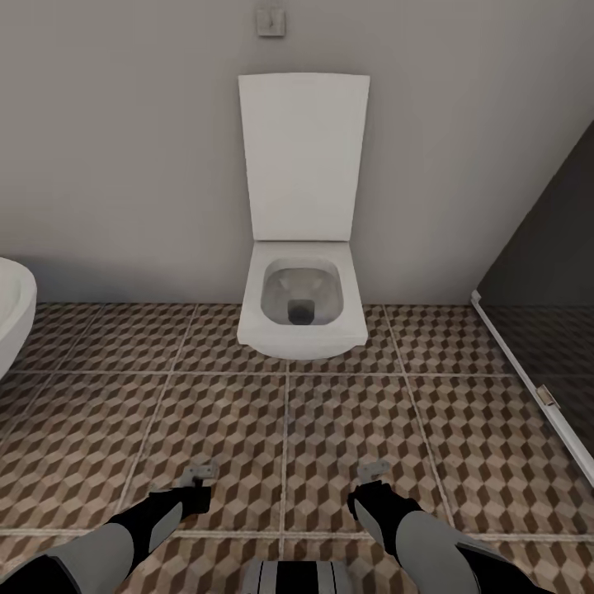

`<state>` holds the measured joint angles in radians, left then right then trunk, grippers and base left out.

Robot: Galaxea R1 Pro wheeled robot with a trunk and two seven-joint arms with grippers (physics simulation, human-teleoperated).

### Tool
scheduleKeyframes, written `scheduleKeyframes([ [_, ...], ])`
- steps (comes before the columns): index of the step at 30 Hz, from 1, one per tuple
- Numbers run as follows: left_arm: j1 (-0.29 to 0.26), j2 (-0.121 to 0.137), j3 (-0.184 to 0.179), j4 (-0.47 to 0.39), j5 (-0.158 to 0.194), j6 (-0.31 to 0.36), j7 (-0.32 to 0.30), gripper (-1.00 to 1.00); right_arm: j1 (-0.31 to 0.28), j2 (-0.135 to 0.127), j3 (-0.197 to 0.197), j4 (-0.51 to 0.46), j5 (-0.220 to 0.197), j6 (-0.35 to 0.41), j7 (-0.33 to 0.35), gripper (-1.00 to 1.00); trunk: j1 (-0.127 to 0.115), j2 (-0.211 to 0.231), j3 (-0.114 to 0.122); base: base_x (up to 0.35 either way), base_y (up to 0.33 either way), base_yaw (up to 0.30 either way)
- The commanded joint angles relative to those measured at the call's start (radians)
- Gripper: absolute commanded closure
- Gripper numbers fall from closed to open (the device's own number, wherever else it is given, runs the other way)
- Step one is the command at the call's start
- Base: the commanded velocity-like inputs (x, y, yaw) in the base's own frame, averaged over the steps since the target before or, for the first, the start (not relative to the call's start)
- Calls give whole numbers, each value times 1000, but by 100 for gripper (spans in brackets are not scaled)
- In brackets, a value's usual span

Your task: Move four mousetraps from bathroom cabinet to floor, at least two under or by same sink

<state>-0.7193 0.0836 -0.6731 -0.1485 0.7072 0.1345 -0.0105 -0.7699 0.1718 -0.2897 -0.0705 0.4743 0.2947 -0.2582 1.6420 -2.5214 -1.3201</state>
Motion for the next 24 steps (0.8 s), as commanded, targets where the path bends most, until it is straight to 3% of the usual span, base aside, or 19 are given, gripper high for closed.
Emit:
scheduleKeyframes([
  [1, 0, 1, -3, -2, 2, 5, -2, 100, 0, 1, -8, -2, 10, 6, -1, 100, 0, 0, -1, 0, 0, 0],
  [4, 0, 1, -3, -2, 2, 5, -2, 100, 0, 1, -8, -2, 10, 8, -1, 100, 0, 0, -1, 0, 0, 0],
  [9, 0, 1, -2, -2, 2, 5, -2, 100, 0, 1, -7, -2, 10, 10, 1, 100, 2, -1, -20, 0, 0, 0],
  [24, 0, 1, -3, -2, 3, 5, -2, 100, 0, 1, -6, -2, 10, 11, 2, 100, 2, -1, -20, 0, 0, 0],
])
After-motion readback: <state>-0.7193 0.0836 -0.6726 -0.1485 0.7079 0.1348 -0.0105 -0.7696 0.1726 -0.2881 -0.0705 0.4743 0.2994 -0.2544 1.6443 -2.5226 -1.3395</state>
